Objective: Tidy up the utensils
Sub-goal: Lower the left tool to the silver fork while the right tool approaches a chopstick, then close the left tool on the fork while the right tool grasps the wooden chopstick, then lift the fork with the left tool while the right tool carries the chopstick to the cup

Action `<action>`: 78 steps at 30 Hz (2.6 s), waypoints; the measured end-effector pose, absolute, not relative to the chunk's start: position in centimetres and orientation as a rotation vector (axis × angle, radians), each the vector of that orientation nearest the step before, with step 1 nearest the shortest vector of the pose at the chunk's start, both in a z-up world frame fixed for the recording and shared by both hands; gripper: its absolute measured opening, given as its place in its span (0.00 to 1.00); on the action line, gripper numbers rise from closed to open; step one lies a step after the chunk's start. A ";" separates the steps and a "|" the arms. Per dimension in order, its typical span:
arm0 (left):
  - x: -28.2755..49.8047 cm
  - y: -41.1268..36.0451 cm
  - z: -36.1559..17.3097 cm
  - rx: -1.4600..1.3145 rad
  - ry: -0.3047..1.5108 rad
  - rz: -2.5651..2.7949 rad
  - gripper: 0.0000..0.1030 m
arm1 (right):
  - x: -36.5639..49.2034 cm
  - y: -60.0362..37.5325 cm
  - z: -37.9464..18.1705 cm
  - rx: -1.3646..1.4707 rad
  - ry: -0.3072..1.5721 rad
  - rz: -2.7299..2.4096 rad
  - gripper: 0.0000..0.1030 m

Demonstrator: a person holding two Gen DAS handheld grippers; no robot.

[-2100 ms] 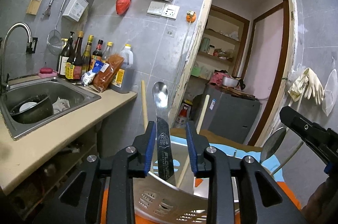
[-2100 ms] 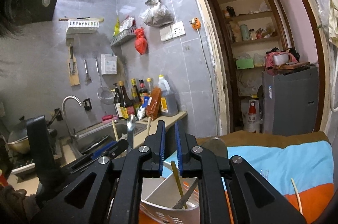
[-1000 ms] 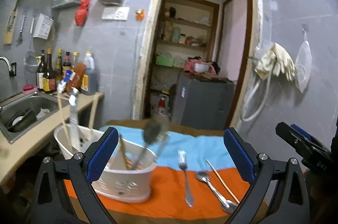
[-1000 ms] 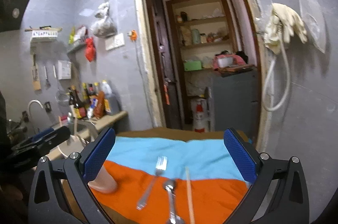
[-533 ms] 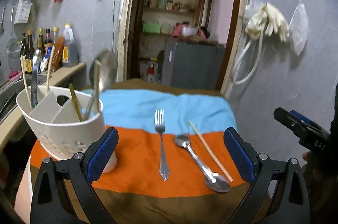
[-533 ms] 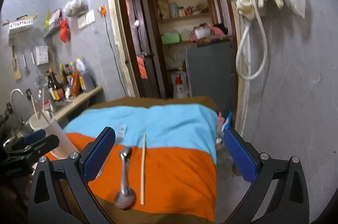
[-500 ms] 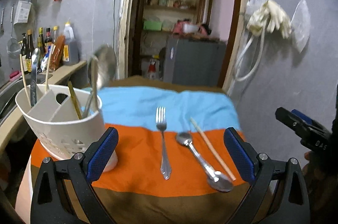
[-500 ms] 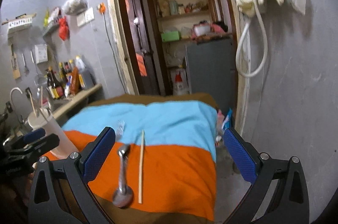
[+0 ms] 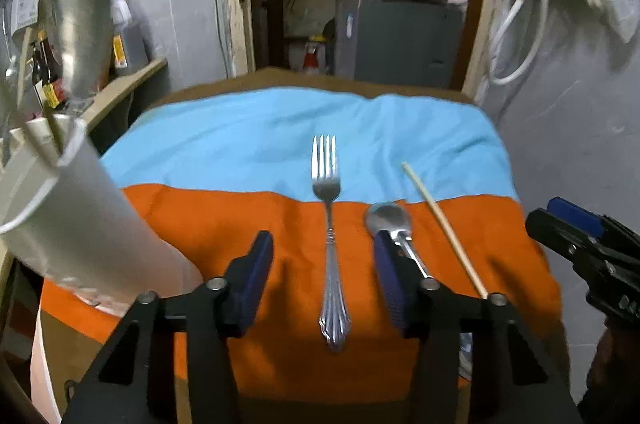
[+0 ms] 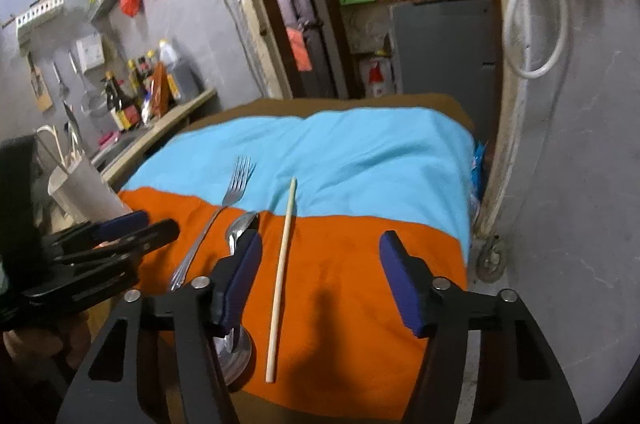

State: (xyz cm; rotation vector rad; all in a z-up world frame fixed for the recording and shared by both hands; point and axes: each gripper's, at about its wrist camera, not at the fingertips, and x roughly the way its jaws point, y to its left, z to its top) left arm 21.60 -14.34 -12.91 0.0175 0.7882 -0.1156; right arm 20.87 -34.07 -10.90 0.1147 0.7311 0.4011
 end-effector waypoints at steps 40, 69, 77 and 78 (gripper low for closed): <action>28.3 -13.0 -15.2 -0.085 1.043 -0.211 0.02 | 28.0 -28.2 -13.9 0.007 1.035 0.391 0.03; 13.8 -8.5 -1.3 -0.191 0.376 -0.273 0.02 | 16.9 -27.5 -0.3 0.283 0.296 0.532 0.03; 13.5 -0.1 1.6 -0.295 0.274 -0.170 0.02 | 17.7 -23.7 1.6 0.449 0.196 0.626 0.03; 13.7 1.1 1.8 -0.311 0.267 -0.155 0.02 | 17.8 -23.2 1.8 0.466 0.187 0.636 0.03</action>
